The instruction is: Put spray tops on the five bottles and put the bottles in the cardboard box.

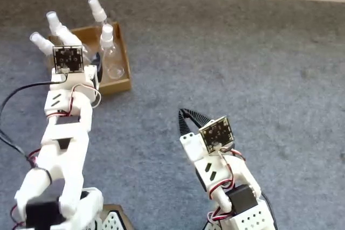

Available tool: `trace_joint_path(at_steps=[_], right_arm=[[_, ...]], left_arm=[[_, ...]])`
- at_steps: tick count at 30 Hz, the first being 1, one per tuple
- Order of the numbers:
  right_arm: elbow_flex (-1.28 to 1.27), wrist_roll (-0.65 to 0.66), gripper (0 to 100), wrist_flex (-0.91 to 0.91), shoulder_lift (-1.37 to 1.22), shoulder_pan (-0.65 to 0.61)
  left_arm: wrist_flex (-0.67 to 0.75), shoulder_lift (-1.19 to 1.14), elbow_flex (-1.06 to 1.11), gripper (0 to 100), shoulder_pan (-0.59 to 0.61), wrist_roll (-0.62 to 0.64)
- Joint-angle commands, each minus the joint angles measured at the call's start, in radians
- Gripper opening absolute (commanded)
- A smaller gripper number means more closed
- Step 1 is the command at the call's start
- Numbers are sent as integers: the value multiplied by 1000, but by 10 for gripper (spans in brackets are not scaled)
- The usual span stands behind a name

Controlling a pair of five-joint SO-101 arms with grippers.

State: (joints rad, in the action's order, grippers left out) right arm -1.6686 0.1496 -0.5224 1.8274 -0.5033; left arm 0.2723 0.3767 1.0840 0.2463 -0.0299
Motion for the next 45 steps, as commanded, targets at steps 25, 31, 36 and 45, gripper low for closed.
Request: trace_joint_path(at_steps=[25,31,36,45], right_arm=[[-111,-3,5,25,10,13],[-111,-2,5,25,10,13],[-111,-2,5,25,10,13],[-111,-2,5,25,10,13]], left_arm=[[338,-421,-62,102,5,-20],[336,-426,-62,184,5,-20],[334,-418,-35,264,10,-20],[334,-417,-21,270,12,-21]])
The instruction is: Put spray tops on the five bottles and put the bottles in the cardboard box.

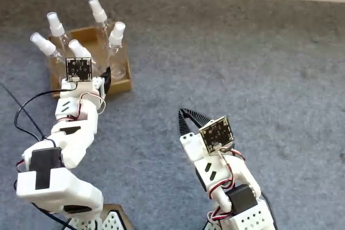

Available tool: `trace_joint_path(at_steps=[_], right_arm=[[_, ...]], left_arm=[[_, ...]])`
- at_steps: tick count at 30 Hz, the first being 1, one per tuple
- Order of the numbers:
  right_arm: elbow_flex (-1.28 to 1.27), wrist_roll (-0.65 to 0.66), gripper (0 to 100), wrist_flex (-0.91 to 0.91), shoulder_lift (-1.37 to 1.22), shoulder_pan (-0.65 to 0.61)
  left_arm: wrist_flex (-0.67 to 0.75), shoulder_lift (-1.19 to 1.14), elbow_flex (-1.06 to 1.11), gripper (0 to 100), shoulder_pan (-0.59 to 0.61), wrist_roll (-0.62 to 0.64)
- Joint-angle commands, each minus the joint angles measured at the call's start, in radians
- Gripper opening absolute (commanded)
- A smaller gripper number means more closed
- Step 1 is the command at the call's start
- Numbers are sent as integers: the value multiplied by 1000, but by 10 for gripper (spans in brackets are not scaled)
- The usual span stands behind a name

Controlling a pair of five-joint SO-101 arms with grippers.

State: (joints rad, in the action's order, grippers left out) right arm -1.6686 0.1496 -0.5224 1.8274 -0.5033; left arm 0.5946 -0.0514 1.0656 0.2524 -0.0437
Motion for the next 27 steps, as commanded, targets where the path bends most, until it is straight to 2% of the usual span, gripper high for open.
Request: trace_joint_path(at_steps=[1,7,14,22,27], right_arm=[[-111,-2,5,25,10,13],[-110,-2,5,25,10,13],[-110,-2,5,25,10,13],[-110,-2,5,7,10,13],[-110,-2,5,7,10,13]], left_arm=[[12,12,-2,270,7,-8],[12,18,15,269,7,-9],[6,180,122,269,5,-11],[-311,367,114,269,7,-11],[-540,615,154,267,2,-11]])
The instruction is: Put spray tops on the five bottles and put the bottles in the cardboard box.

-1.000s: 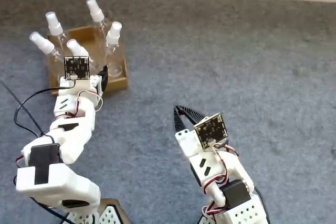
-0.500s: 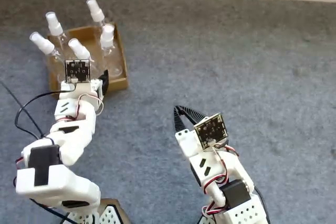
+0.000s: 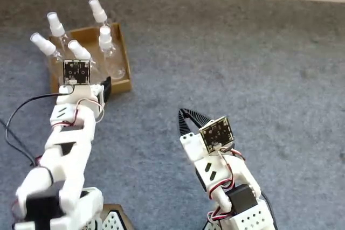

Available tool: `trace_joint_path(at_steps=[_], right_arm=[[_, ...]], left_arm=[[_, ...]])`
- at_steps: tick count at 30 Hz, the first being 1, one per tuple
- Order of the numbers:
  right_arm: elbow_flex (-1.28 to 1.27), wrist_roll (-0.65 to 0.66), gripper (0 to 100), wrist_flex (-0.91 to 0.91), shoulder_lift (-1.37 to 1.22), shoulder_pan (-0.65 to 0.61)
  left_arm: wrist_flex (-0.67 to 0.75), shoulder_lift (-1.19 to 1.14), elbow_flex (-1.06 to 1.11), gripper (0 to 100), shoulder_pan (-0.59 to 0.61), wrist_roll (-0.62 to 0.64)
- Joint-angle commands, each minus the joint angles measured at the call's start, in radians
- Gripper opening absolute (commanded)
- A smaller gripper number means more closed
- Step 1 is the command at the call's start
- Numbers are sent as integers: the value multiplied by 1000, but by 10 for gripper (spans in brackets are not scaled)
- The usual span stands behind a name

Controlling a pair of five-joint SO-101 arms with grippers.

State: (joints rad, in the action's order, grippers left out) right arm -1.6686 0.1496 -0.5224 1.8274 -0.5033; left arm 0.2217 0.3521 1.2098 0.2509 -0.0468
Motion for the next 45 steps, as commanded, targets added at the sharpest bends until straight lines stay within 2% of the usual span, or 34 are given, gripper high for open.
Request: trace_joint_path(at_steps=[1,7,10,12,14,16,21,29,39,45], right_arm=[[-110,-2,5,7,10,13],[-110,-2,5,7,10,13],[-104,-2,5,2,10,27],[-97,-2,5,-35,10,79],[-28,-8,5,-76,12,133],[47,-8,5,-134,12,171],[251,-5,5,-305,12,249],[484,-3,5,-515,12,344],[710,-3,5,-760,12,397],[717,-3,5,-797,12,397]], left_arm=[[-239,271,13,266,1,-8],[-760,616,-64,253,-2,-8],[-957,745,-108,155,-50,-8],[-1028,823,-119,59,-94,-8],[-1059,891,-113,0,-133,-8],[-1092,954,-102,30,-160,-8],[-1254,1119,-105,6,-209,-8],[-1401,1345,-96,6,-211,-6],[-1405,1483,51,6,-211,-6],[-1405,1483,151,6,-211,-8]])
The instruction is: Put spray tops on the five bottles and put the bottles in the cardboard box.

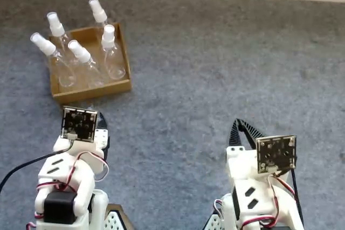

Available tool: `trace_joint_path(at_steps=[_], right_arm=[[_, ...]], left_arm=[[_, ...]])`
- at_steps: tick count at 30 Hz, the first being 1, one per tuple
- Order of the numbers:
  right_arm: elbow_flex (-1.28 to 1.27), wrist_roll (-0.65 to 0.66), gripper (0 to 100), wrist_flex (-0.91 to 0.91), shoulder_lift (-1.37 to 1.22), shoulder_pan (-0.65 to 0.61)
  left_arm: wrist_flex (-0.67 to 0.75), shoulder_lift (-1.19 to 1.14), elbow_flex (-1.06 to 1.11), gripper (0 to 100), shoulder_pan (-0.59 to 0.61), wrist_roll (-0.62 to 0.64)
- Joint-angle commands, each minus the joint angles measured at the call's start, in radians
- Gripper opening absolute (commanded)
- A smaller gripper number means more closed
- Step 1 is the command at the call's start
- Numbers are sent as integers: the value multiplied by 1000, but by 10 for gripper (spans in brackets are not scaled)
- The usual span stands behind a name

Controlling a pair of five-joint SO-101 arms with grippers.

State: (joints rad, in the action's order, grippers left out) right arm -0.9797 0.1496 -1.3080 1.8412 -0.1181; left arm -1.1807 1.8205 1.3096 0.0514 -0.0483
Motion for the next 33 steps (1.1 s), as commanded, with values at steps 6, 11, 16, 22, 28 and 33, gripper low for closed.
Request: trace_joint_path(at_steps=[6,11,16,22,28,33], right_arm=[[-104,-2,5,-4,-2,12],[-237,-2,6,-4,-2,12],[-383,-2,6,-4,-2,12],[-503,-5,6,45,-2,41],[-768,-5,6,223,-2,85],[-860,-5,6,189,-4,111]], left_arm=[[23,15,232,7,-13,-8],[112,15,357,7,-7,-8],[123,15,384,7,-7,-8],[57,15,384,7,-7,-6],[-80,15,384,7,-8,-6],[-155,15,384,6,-8,-6]])
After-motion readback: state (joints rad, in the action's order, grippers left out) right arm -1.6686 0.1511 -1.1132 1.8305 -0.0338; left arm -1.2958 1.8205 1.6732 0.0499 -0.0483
